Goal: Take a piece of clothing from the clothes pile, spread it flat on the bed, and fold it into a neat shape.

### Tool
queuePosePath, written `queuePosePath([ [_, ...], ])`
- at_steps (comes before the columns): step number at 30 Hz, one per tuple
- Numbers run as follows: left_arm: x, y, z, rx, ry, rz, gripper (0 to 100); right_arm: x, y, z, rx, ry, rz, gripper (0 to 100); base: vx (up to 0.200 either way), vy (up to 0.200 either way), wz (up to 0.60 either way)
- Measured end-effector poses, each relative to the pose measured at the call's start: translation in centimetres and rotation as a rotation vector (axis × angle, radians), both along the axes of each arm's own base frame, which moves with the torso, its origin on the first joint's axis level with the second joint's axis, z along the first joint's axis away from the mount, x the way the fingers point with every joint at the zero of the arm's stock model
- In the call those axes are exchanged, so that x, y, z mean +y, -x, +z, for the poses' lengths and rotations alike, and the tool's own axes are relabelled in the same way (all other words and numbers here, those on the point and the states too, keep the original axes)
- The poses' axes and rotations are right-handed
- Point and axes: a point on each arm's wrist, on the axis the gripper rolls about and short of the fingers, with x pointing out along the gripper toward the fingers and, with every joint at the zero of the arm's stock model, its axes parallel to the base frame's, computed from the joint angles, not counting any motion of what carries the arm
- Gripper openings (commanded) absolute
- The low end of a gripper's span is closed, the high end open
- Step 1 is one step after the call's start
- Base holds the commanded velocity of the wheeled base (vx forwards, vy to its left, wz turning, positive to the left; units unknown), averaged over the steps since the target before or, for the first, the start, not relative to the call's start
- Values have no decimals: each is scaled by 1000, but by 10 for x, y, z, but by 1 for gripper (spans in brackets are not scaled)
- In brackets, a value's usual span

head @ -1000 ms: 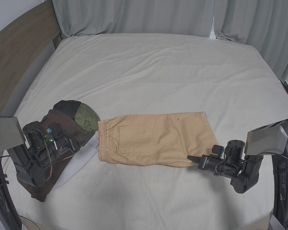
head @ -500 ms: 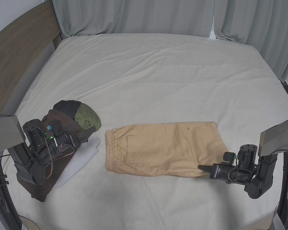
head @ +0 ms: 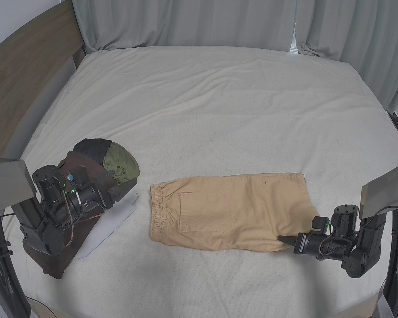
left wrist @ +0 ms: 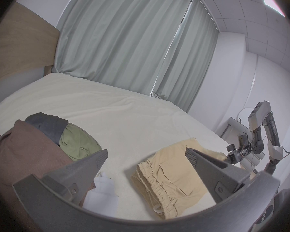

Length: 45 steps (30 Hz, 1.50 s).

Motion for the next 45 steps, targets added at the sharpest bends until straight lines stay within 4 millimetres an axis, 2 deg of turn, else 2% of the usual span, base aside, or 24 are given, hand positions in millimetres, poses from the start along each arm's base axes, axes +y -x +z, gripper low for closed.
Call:
queuePosePath([
  [7, 0, 1, -5, 23, 4, -33, 100, 1, 4, -4, 23, 6, 6, 100, 0, 0, 0],
  [16, 0, 1, -5, 32, 19, -33, 100, 2, 33, -5, 70, 75, 91, 100, 0, 0, 0],
  [21, -1, 1, -6, 32, 18, -34, 100, 9, 52, 2, 88, 65, 187, 100, 0, 0, 0],
  [24, -1, 0, -7, 34, 17, -34, 100, 12, 56, 9, 70, 47, 222, 100, 0, 0, 0],
  [27, -1, 0, -8, 37, 17, -35, 100, 13, 54, 16, 36, 31, 232, 100, 0, 0, 0],
  [35, -3, 0, -11, 46, 15, -40, 100, 6, 30, 25, -57, 7, 167, 100, 0, 0, 0],
  [45, -6, 1, -16, 66, 15, -49, 100, -6, 11, 3, -21, 19, 104, 100, 0, 0, 0],
])
